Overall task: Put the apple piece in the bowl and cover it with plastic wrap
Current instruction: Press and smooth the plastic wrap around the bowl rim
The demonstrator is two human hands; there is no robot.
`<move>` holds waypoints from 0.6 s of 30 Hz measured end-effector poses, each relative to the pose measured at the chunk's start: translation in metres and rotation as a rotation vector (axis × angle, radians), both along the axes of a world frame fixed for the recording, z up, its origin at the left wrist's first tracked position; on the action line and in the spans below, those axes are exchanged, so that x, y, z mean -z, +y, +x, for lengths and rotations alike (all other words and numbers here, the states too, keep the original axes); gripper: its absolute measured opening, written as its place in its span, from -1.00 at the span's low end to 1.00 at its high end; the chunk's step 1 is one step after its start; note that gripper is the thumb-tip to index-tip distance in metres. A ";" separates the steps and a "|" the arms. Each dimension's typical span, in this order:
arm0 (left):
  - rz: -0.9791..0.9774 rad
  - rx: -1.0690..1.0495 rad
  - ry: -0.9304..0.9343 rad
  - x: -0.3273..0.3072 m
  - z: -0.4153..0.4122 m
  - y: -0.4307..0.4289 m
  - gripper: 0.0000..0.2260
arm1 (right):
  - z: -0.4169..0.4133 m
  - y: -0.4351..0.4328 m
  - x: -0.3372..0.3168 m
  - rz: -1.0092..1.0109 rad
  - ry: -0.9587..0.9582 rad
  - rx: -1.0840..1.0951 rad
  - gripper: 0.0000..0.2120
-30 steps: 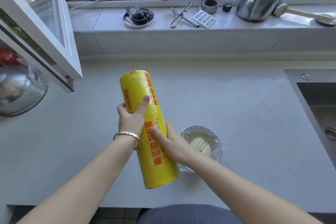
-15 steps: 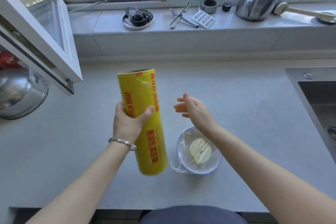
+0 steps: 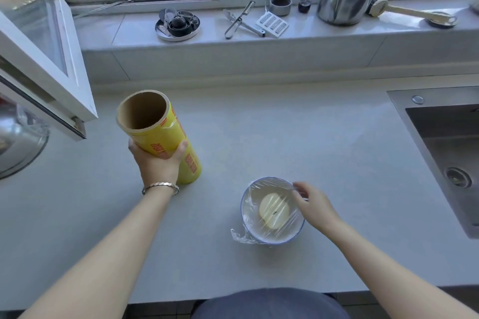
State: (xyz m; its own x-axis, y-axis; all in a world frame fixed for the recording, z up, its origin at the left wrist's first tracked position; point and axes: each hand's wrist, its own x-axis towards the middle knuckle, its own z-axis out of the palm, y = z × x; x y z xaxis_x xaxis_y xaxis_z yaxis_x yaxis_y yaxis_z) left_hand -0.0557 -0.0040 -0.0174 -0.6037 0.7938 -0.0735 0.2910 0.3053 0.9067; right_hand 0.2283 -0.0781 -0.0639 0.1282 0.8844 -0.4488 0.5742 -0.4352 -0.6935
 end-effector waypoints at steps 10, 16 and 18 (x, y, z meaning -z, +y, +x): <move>-0.805 0.339 -0.614 0.047 0.071 -0.097 -0.68 | -0.002 -0.007 0.012 -0.075 0.033 0.080 -0.83; -0.579 0.352 -0.324 0.060 0.071 -0.086 -0.82 | -0.005 -0.038 0.007 -0.232 0.196 0.235 -0.79; -0.536 0.355 -0.256 0.060 0.065 -0.077 -0.98 | -0.007 -0.045 0.004 -0.318 0.223 0.209 -0.76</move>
State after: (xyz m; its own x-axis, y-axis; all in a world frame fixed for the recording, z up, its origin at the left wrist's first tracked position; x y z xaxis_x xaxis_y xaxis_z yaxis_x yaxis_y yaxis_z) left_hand 0.0096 -0.0813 -0.0773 -0.2251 0.7548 -0.6161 0.2534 0.6560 0.7110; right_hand 0.2211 -0.1231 -0.0677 0.1585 0.6633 -0.7313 0.3024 -0.7377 -0.6036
